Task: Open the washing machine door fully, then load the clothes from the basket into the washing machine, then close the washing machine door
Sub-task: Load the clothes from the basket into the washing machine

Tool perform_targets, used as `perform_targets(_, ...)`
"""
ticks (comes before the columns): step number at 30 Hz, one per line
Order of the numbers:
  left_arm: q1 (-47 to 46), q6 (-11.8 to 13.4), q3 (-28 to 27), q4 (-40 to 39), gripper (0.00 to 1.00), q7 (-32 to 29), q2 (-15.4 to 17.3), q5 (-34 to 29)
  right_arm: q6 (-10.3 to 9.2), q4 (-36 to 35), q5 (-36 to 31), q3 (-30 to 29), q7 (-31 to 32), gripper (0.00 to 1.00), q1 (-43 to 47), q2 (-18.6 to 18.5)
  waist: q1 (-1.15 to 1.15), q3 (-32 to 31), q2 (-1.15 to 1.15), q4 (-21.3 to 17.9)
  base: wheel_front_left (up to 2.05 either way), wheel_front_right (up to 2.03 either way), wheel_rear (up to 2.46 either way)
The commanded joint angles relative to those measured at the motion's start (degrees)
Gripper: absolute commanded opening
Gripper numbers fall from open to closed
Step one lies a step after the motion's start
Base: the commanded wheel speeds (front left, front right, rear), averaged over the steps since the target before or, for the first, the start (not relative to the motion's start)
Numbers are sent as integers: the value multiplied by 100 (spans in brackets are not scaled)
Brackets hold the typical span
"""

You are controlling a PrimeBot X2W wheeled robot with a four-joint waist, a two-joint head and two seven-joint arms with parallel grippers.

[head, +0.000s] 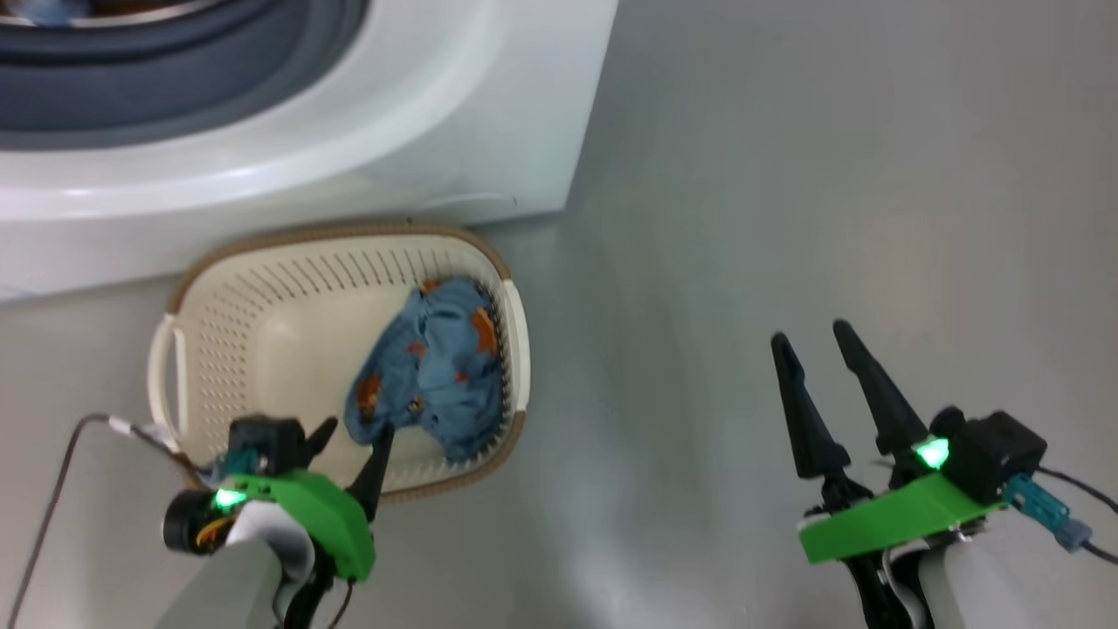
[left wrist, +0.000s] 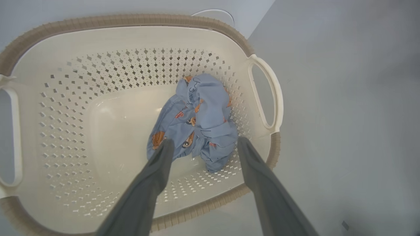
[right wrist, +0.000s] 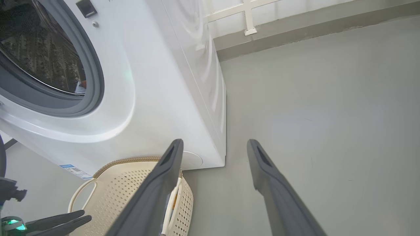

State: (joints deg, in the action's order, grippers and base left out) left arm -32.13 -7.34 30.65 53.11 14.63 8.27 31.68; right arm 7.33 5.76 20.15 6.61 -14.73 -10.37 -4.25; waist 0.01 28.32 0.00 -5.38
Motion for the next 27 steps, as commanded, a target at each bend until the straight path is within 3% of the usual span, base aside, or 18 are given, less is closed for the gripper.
perform_targets(1, -191, -14, 38, 67, 100, 37, 199, 154, 16, -157, -80, 160, -27, 100, -108, 32, -1, 597, 0, -170, 0, 0, 0)
perform_targets(27, -1921, -14, 2525, 491, 100, 37, 820, 1962, 16, -371, 43, 367, -27, 100, -681, 136, -1, 1887, 0, -541, 0, 0, 0)
